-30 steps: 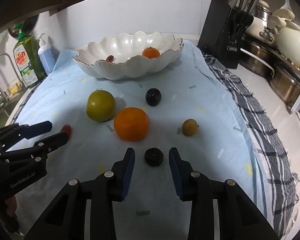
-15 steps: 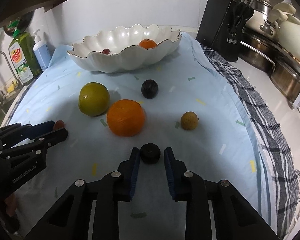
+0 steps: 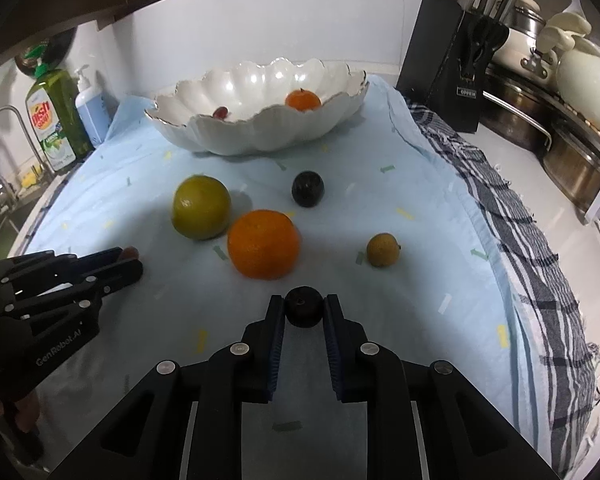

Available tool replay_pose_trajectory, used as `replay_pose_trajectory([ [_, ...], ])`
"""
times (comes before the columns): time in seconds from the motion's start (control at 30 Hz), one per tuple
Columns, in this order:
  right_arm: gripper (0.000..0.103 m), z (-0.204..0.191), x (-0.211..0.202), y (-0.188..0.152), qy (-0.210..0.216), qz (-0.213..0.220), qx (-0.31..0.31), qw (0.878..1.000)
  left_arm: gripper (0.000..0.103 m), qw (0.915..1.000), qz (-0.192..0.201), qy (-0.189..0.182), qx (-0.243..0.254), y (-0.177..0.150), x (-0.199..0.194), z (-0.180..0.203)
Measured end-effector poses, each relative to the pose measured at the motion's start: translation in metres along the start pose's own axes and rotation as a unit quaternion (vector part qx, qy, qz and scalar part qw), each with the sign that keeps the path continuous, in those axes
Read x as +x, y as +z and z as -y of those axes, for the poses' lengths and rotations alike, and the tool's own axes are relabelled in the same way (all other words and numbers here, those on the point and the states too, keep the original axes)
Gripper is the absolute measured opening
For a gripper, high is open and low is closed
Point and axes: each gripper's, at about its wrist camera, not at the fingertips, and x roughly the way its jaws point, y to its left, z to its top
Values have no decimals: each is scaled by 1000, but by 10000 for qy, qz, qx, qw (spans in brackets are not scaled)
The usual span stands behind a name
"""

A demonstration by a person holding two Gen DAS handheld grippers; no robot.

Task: Organize fruits
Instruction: 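Grasp the black plum with the right gripper while the left grasps a red date, then carry the plum with the right gripper while the left carries the date over the bowl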

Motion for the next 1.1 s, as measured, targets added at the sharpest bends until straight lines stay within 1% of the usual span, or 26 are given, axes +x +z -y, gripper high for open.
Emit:
replay_pose_trajectory([
  [0.2, 21, -2, -13, 8, 122, 189, 39, 9997, 18, 9997, 238, -50, 4, 9, -21, 1],
  [0.57, 21, -12, -44, 30, 300, 700, -17, 9971, 18, 9975, 698, -75, -34, 25, -54, -4],
  [0.77, 21, -16, -55, 42, 390, 961, -45, 9946, 18, 9943, 1063, 72, 47, 37, -69, -4],
  [0.93, 21, -15, -58, 58, 392, 1190, -28, 9921, 18, 9917, 1276, 155, 61, 49, -75, -7],
  [1.1, 21, -15, -61, 74, 360, 1419, -65, 9892, 18, 9901, 1391, 185, 26, 65, -76, -10],
])
